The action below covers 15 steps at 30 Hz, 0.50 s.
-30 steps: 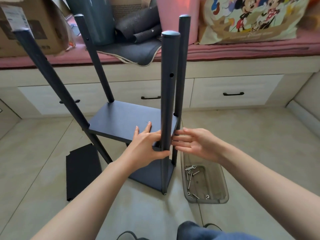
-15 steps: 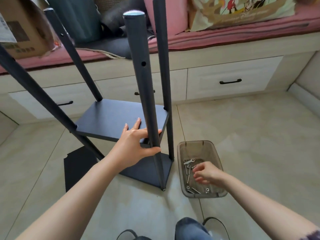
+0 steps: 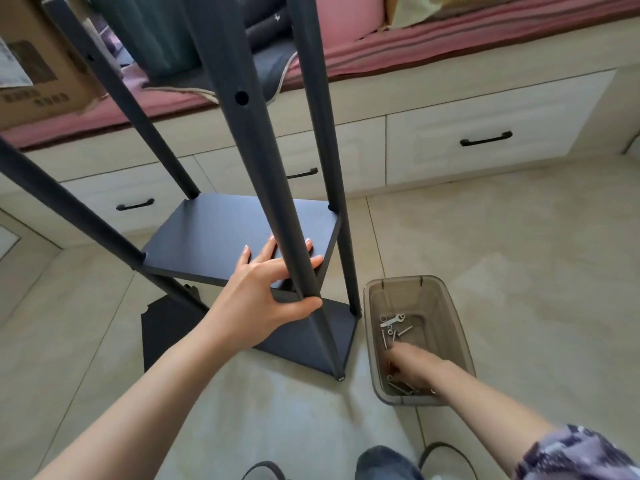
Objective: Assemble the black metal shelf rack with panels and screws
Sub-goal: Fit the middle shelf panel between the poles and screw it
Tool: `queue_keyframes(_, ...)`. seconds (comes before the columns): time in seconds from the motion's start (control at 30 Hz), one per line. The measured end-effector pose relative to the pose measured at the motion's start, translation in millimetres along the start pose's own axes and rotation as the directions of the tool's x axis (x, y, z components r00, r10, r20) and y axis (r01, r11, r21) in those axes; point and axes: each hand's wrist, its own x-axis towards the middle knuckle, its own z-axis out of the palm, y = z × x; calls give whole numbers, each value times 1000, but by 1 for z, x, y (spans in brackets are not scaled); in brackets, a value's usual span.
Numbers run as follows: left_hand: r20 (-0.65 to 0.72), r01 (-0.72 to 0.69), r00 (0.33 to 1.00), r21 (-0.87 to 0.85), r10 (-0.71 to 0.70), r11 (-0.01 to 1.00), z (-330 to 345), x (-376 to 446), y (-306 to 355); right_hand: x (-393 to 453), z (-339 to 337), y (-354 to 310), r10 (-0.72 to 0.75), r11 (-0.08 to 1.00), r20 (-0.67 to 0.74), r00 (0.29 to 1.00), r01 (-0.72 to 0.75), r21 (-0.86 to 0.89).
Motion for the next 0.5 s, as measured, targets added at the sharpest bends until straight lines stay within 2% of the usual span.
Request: queue_keyframes(0.5,2,45,999,-10,-45,999,1,-1,11,3,-8,42,-149,979,59,987,156,-135)
